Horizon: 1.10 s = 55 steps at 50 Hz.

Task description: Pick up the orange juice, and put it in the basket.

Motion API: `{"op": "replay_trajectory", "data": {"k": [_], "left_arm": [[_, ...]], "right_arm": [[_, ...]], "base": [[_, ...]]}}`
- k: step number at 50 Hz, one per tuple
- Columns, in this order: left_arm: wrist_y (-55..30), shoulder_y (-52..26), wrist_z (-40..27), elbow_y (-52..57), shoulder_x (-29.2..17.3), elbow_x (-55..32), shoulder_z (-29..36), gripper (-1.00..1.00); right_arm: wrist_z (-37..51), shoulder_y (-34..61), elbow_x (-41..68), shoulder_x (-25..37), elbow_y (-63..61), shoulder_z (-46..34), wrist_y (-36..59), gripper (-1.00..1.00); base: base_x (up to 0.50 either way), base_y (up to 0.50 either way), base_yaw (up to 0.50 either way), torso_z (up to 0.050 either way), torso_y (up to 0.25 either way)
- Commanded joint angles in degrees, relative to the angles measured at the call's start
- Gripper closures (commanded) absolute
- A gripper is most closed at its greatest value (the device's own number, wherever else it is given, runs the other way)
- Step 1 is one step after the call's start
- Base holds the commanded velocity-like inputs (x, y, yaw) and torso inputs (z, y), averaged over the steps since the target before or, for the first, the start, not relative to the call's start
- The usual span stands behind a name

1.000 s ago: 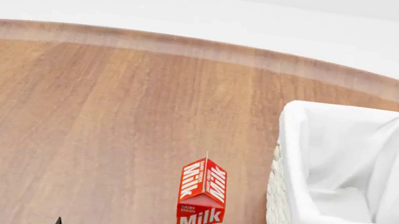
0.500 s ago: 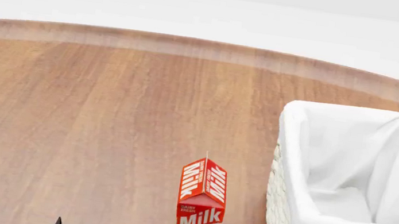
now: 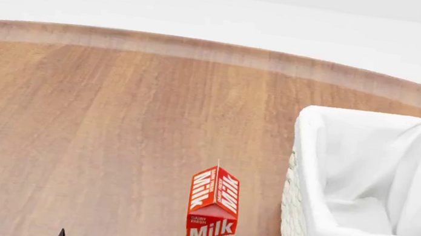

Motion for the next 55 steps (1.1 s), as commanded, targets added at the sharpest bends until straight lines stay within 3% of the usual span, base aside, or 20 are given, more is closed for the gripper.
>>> {"op": "replay_trajectory", "data": {"k": [1, 55], "left_arm": [[0.1, -0.1, -0.2, 0.0, -0.1, -0.1, 0.2, -1.0], [0.4, -0.3, -0.9, -0.1, -0.8, -0.8, 1.1, -1.0]], "right_arm": [[1.2, 1.2, -2.3, 1.2, -7.7, 0.6, 4.5, 1.0], [7.5, 13.4, 4.9, 3.4, -29.9, 9.9, 28.1, 1.0]], "base": [[0.0, 0.0, 0.0, 0.0, 0.0], [0.0, 0.0, 0.0, 0.0, 0.001]]}}
